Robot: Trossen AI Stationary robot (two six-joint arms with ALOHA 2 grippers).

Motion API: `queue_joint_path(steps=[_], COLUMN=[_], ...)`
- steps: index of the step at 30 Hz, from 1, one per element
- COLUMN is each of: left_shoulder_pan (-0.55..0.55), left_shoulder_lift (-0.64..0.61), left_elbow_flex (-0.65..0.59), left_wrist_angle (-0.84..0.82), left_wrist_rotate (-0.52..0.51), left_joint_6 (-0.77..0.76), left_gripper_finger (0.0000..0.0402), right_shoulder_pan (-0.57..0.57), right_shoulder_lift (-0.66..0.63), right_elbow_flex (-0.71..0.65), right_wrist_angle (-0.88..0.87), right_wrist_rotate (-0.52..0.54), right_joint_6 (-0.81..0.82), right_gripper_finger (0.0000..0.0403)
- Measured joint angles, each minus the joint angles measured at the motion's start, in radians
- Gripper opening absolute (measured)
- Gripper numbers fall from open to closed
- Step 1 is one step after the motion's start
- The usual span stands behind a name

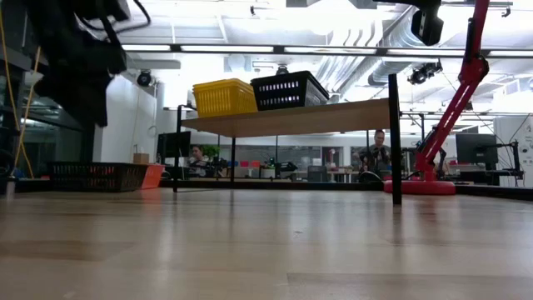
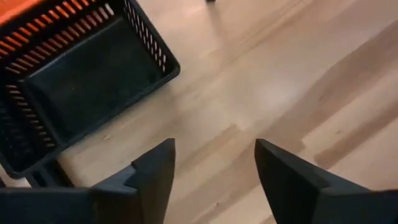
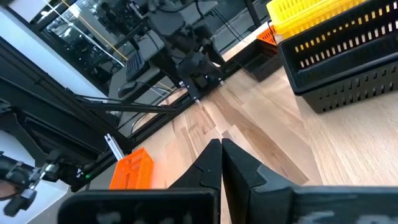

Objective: Stack baskets on shelf by color
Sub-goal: Stack the black bin on top of the black bin on the shelf

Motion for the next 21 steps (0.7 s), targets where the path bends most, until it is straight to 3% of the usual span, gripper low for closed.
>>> queue_joint_path(steps=[11, 21], left_shoulder_pan=[0.249, 0.314], left_shoulder_lift=[0.230, 0.406], left_elbow_flex=[0.000, 0.000], left_wrist_angle=[0.139, 0.231], left_wrist_rotate=[0.044, 0.032], left_joint_6=[0.368, 0.496], left_gripper_finger=[0.0226, 0.0225], right_shoulder_pan=[0.000, 0.000], right_shoulder_lift=[0.000, 0.000], right_elbow_flex=[0.000, 0.000], right_wrist_angle=[0.000, -0.002], right_wrist_rotate=[0.000, 0.018], right_joint_6=[0.004, 0.000], right_gripper_finger=[0.0000, 0.0000])
